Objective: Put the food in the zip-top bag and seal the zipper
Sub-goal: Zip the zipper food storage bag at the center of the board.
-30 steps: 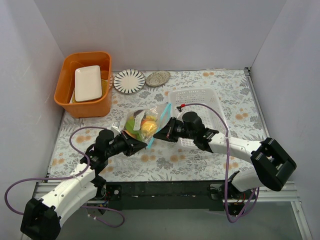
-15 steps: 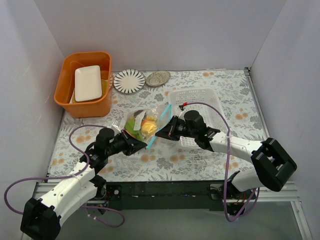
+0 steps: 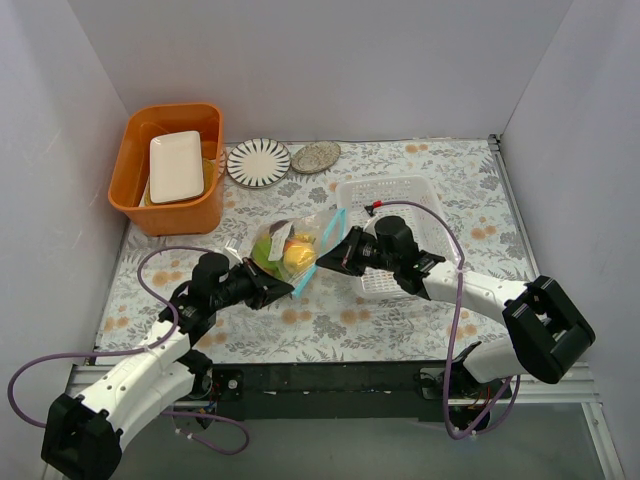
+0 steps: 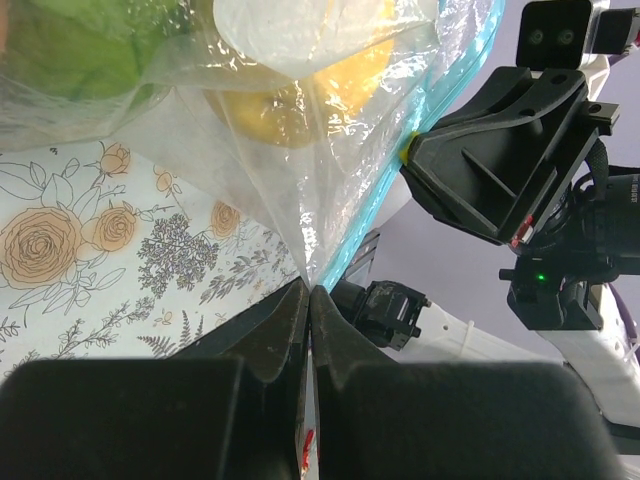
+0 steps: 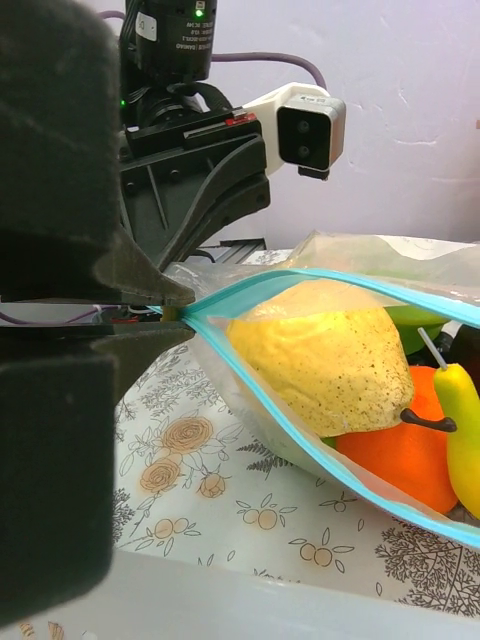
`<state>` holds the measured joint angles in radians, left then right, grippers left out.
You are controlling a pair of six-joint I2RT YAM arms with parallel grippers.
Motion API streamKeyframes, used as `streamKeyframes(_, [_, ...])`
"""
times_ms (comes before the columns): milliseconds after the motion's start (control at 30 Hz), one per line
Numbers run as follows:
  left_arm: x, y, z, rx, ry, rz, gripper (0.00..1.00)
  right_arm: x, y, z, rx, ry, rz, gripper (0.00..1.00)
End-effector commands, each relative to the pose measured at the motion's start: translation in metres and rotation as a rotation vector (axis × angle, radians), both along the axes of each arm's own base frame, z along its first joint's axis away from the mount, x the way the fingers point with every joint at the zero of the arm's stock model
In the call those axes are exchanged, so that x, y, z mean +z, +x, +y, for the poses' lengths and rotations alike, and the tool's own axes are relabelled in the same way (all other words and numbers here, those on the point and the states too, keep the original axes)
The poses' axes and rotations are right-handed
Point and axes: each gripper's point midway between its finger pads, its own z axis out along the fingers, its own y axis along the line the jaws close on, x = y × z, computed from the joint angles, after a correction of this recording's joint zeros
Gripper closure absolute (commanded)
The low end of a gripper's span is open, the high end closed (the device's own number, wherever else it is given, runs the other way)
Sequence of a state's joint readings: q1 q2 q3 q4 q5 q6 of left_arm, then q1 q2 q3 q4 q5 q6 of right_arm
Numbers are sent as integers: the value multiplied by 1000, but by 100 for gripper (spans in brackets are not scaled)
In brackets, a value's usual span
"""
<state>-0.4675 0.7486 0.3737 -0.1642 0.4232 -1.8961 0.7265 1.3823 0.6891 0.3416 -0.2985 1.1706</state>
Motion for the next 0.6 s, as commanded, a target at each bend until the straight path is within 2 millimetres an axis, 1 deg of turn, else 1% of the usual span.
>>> streamKeyframes(0, [-4, -6, 5, -6, 35, 20, 100, 24, 31, -13, -100, 32, -111, 96])
streamKeyframes(267, [-5, -9, 9, 7, 41, 24, 100, 25, 39, -25, -136, 31, -119, 96])
streamKeyframes(567, [0, -8, 12, 20, 56, 11, 100, 24, 47, -30, -135, 21, -123, 96])
